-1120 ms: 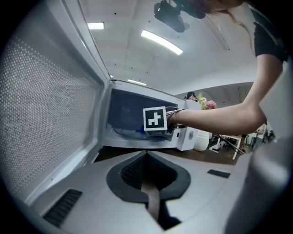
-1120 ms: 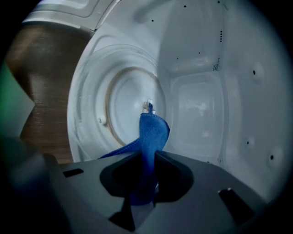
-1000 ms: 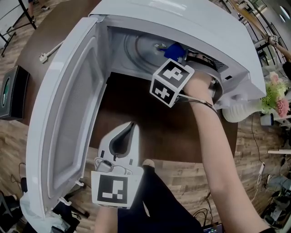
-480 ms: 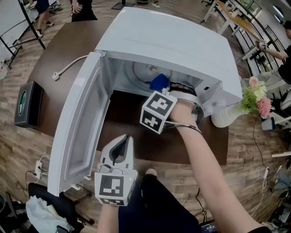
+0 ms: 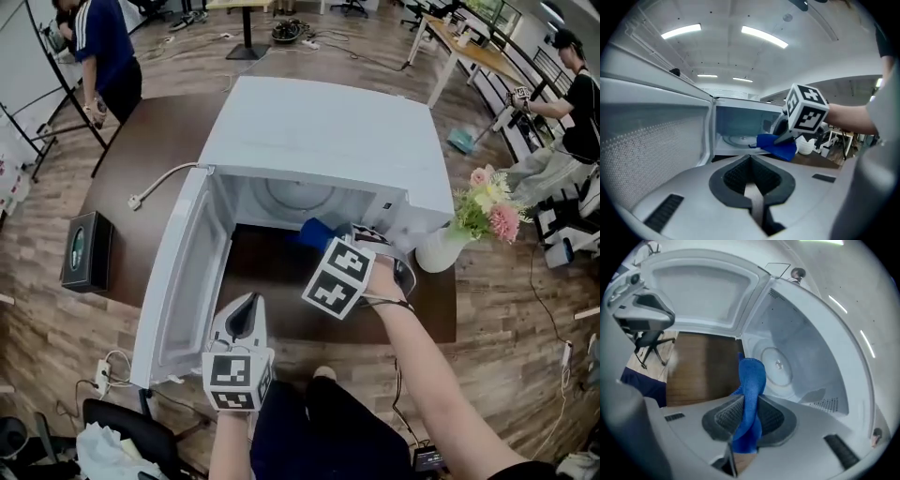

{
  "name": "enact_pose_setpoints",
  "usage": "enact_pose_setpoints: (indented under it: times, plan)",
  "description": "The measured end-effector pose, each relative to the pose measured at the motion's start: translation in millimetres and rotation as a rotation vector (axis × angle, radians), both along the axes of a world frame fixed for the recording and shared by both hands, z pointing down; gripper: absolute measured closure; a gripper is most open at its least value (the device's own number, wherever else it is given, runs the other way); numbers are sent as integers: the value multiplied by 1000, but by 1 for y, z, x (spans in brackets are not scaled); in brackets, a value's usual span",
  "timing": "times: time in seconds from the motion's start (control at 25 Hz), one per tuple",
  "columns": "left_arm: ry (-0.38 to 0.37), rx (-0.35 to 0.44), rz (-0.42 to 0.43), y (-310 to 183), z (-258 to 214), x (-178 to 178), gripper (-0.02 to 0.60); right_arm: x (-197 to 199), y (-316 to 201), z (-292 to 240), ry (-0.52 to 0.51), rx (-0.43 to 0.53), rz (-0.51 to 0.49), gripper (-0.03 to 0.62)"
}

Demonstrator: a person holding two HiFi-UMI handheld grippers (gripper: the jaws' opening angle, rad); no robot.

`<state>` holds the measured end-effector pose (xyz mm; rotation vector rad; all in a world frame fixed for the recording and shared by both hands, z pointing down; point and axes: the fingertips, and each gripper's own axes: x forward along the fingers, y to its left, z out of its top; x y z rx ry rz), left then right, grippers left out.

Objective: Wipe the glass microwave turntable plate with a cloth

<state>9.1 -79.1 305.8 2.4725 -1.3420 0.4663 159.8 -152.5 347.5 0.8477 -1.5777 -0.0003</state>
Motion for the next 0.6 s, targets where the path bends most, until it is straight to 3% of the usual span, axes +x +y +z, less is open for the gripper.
enact_pose_setpoints:
  times: [0.16, 0.32, 0.44, 0.6]
  plan:
    - [10, 7, 24, -3, -16, 9, 578, 1, 20, -24, -146, 39, 10, 530]
    - [15, 7, 66, 2, -34, 22, 578, 4, 42, -60, -397, 130, 92, 530]
    - [21, 17, 89, 2, -49, 27, 578, 11, 57, -87, -581, 224, 192, 530]
    - [29, 34, 119, 1, -68, 33, 578, 26, 75, -120, -754, 393, 298, 531]
